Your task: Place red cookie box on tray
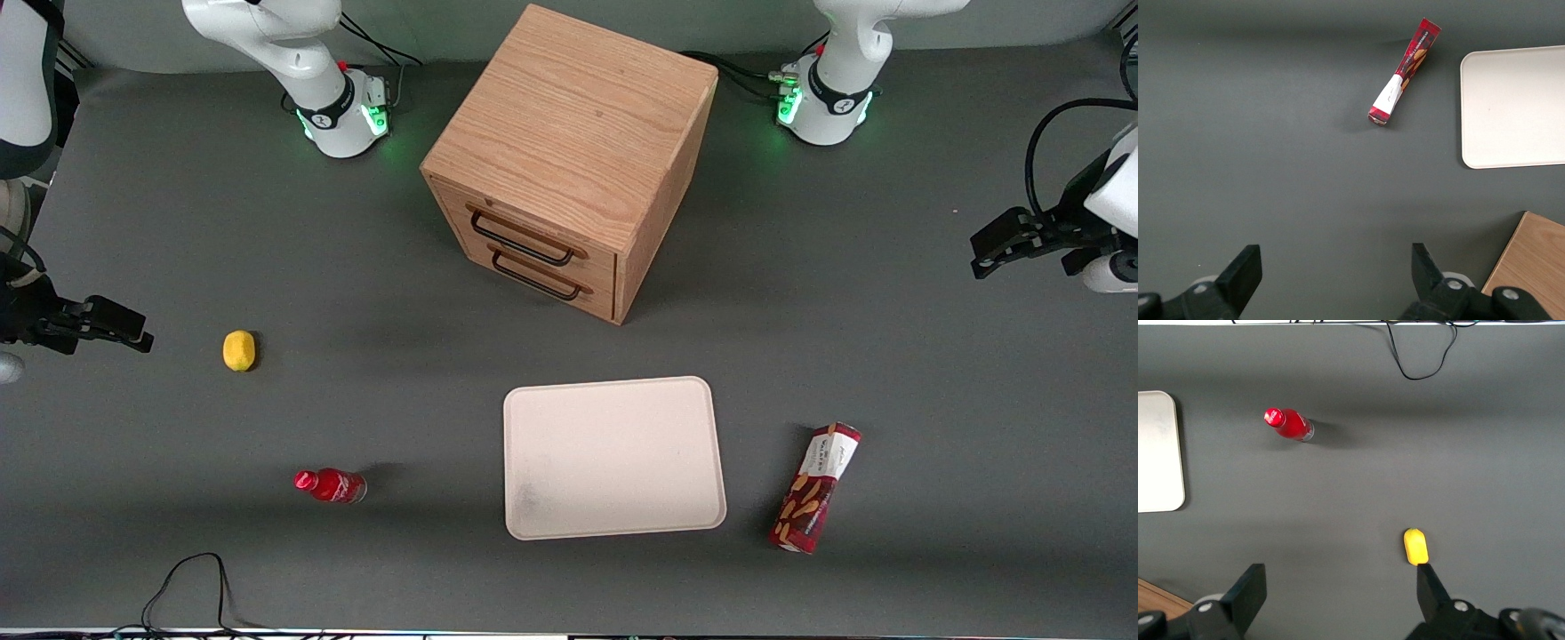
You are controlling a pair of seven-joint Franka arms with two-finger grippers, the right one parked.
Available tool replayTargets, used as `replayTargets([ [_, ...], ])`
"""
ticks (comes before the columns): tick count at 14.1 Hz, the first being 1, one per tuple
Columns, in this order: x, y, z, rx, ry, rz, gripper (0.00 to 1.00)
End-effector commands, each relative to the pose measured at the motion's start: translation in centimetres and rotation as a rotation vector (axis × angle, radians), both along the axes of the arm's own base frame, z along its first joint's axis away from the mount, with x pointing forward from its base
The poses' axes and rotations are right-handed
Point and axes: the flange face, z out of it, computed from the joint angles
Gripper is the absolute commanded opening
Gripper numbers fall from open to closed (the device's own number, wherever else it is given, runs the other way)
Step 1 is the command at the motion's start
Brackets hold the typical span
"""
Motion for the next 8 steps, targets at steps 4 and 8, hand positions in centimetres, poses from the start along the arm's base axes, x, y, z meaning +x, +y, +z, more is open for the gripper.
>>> replayTargets([
  [4,-0.77,-0.02,0.23,-0.013,-0.001,-0.006,1.0],
  [8,-0.75,-0.3,0.27,-0.014,-0.005,-0.018,1.0],
])
